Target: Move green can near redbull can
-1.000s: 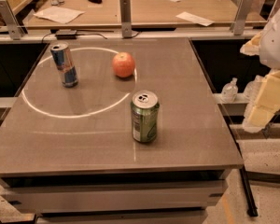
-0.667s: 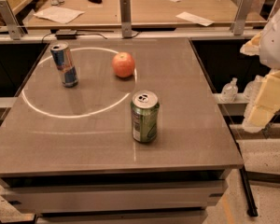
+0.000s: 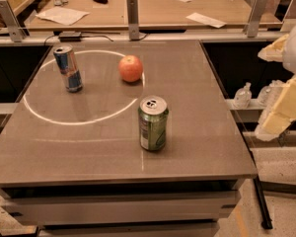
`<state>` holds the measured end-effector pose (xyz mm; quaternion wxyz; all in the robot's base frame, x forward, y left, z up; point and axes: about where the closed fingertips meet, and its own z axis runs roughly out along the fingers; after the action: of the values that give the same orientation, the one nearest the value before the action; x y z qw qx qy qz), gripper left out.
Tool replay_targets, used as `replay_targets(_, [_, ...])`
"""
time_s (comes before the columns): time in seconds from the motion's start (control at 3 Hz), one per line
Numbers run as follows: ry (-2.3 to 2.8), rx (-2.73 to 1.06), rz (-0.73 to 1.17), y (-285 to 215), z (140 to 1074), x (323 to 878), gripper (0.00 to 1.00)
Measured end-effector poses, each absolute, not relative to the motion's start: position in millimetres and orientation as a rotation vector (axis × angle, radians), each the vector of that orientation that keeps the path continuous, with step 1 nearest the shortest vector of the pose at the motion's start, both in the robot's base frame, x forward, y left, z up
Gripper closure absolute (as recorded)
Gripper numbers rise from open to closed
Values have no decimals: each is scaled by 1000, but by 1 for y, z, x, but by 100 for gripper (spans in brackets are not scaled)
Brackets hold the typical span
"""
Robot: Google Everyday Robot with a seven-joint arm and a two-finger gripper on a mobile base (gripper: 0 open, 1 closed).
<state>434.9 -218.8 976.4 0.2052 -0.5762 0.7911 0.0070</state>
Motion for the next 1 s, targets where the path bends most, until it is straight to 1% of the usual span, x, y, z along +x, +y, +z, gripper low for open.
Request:
replay_targets(0.33, [2153, -1418, 164, -233, 965, 429, 0])
replay_targets(0.67, [2068, -1273, 309, -229, 953, 422, 0])
replay_targets(1.0, [1940, -1184, 456, -207, 954, 424, 0])
